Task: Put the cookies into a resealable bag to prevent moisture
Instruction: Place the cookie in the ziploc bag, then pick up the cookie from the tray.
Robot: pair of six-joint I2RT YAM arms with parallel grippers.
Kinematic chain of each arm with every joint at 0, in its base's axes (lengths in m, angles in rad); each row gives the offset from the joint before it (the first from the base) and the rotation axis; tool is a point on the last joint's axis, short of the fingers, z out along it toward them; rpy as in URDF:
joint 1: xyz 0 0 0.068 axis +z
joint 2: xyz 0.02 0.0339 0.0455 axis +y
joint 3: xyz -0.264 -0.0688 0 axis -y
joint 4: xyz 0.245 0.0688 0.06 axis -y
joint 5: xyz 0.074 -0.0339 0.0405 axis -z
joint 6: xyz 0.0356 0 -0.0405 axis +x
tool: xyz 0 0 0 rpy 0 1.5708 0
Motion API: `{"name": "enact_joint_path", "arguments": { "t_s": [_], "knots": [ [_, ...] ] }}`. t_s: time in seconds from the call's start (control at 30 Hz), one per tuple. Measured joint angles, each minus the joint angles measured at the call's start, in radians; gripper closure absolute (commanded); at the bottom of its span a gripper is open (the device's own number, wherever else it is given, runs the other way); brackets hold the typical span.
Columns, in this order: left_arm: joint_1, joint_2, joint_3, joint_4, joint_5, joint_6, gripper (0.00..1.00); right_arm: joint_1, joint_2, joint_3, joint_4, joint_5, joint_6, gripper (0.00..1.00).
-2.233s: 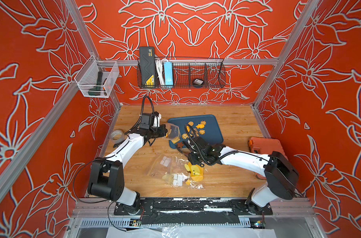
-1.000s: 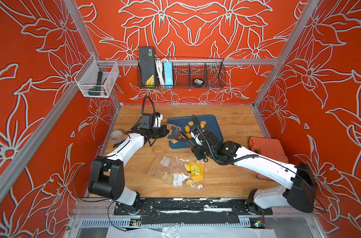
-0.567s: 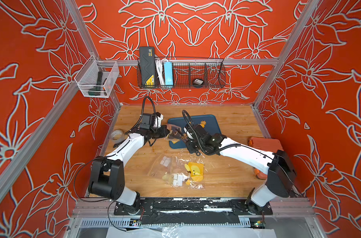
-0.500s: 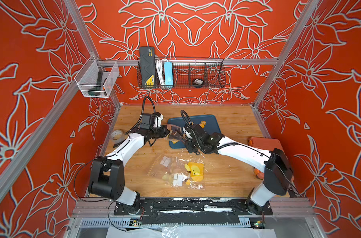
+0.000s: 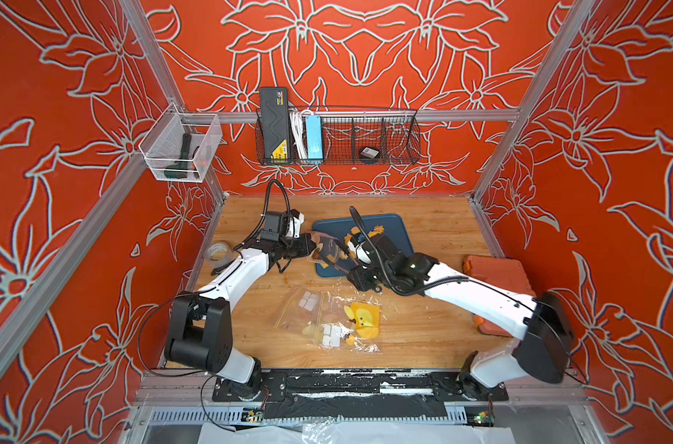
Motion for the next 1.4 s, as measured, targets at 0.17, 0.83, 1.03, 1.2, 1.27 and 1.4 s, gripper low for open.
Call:
{"name": "enact_joint_path", "arguments": {
  "t_s": [0.17, 0.83, 1.03, 1.2, 1.27, 1.4],
  "knots": [
    [0.002, -0.004, 0.0, 0.0, -0.048, -0.001, 1.0, -0.018, -0.158, -0.124, -0.01, 0.064, 0.025, 0.54],
    [0.031, -0.071, -0.038, 0.028, -0.106, -0.008, 1.0, -0.102, 0.248, 0.033, -0.023, 0.064, -0.058, 0.54],
    [0.031, -0.071, -0.038, 0.029, -0.105, -0.008, 1.0, -0.106, 0.299, 0.063, -0.023, 0.071, -0.081, 0.54],
    [0.031, -0.071, -0.038, 0.029, -0.104, -0.008, 1.0, -0.111, 0.323, 0.07, -0.025, 0.077, -0.088, 0.59],
    [0.031, -0.071, -0.038, 0.029, -0.104, -0.008, 1.0, -0.112, 0.324, 0.07, -0.026, 0.079, -0.093, 0.62],
    [0.031, -0.071, -0.038, 0.029, -0.102, -0.008, 1.0, -0.112, 0.323, 0.07, -0.028, 0.084, -0.097, 0.65]
  ]
}}
